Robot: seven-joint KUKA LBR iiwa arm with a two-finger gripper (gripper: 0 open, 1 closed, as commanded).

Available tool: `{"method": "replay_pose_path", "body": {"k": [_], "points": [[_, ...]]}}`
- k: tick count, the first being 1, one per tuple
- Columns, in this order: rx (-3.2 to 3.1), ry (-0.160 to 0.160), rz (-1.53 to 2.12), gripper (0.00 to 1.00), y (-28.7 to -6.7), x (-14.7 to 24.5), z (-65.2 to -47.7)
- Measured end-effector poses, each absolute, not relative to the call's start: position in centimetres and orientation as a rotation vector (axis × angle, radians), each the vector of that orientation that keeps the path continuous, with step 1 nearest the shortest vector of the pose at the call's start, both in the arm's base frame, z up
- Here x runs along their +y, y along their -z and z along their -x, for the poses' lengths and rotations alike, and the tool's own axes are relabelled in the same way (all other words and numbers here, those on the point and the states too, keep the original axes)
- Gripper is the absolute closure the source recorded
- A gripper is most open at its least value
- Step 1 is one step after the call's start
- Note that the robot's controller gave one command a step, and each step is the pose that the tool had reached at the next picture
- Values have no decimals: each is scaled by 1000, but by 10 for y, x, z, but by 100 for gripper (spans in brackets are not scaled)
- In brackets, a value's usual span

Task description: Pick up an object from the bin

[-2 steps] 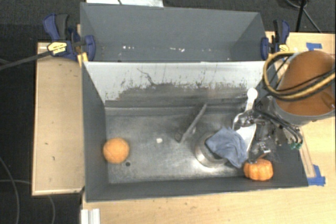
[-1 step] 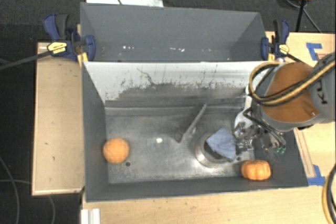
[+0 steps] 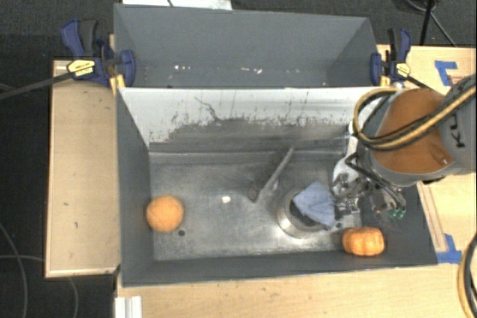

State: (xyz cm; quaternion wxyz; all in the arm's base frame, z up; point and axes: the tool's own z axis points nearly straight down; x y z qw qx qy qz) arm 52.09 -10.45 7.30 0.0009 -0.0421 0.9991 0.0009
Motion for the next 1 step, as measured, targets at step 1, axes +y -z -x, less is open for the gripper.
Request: {"method": "replay_pose_path", "body": {"k": [1], "points": [[3125,5,185,100,-267,-119,-520]]}}
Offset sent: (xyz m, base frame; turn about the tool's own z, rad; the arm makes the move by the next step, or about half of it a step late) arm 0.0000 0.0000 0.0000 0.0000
